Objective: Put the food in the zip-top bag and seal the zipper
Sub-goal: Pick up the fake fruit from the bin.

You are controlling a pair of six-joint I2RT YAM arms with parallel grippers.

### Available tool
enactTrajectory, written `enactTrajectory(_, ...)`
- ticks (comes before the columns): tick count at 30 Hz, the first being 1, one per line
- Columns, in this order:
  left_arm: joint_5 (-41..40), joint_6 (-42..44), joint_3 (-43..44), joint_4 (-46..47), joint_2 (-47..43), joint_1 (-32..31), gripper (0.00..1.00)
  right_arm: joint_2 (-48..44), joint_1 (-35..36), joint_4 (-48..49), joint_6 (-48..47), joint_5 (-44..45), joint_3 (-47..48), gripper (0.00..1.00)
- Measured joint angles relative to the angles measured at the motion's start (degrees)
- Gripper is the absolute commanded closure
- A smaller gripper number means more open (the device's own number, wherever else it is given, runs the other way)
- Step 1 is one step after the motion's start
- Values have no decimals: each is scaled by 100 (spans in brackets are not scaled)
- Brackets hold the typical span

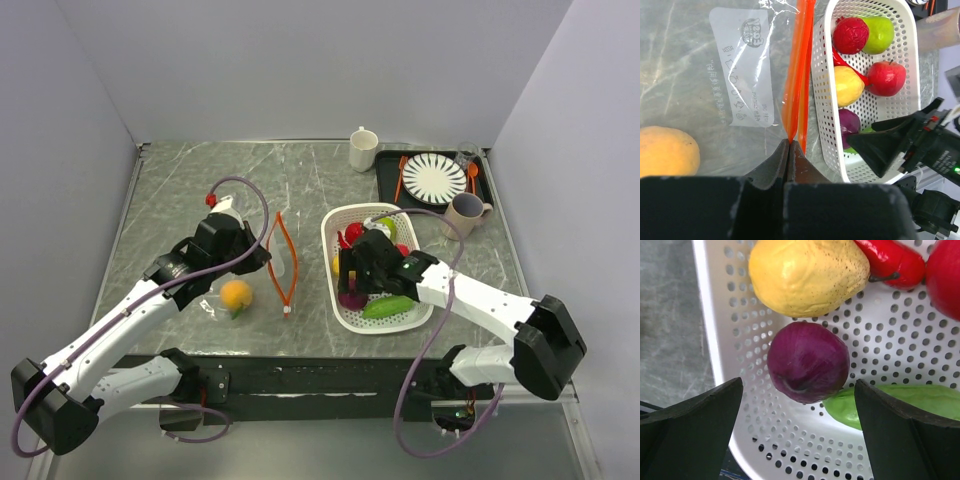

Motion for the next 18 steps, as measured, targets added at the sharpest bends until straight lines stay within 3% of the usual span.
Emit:
enactTrajectory(15,11,109,0,4,2,0,99,732,-13,328,-4,-240,-153,8)
enactTrajectory(18,11,116,0,2,2,0,99,737,-26,352,0,-247,-168,15)
